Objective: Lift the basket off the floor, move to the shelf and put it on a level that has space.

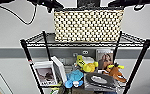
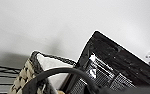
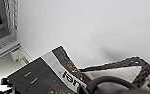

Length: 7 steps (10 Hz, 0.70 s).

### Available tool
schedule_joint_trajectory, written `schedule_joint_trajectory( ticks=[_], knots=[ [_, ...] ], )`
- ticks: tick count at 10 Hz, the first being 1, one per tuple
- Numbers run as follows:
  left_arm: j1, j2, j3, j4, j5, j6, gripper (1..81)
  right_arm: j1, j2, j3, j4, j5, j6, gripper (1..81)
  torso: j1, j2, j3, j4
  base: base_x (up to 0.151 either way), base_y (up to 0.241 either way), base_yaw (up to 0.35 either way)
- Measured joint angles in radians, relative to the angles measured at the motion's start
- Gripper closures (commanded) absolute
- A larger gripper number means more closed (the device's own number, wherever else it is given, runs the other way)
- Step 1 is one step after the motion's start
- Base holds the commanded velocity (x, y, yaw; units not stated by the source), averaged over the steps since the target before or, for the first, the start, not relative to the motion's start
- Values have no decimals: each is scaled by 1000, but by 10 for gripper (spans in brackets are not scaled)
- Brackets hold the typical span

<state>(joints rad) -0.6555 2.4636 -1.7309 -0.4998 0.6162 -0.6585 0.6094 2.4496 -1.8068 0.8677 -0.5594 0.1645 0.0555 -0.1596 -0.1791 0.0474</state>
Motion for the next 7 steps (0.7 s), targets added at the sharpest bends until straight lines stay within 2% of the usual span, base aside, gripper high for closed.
schedule_joint_trajectory(
  ticks=[3,7],
  knots=[
    [27,74,-111,0,-1,35,811,-45,38,-107,7,-6,-71,811,0,0,0,0,0,0,0],
    [67,102,-175,-1,-41,69,811,-86,94,-204,37,21,-120,811,-1,0,0,0,0,0,0]
  ],
)
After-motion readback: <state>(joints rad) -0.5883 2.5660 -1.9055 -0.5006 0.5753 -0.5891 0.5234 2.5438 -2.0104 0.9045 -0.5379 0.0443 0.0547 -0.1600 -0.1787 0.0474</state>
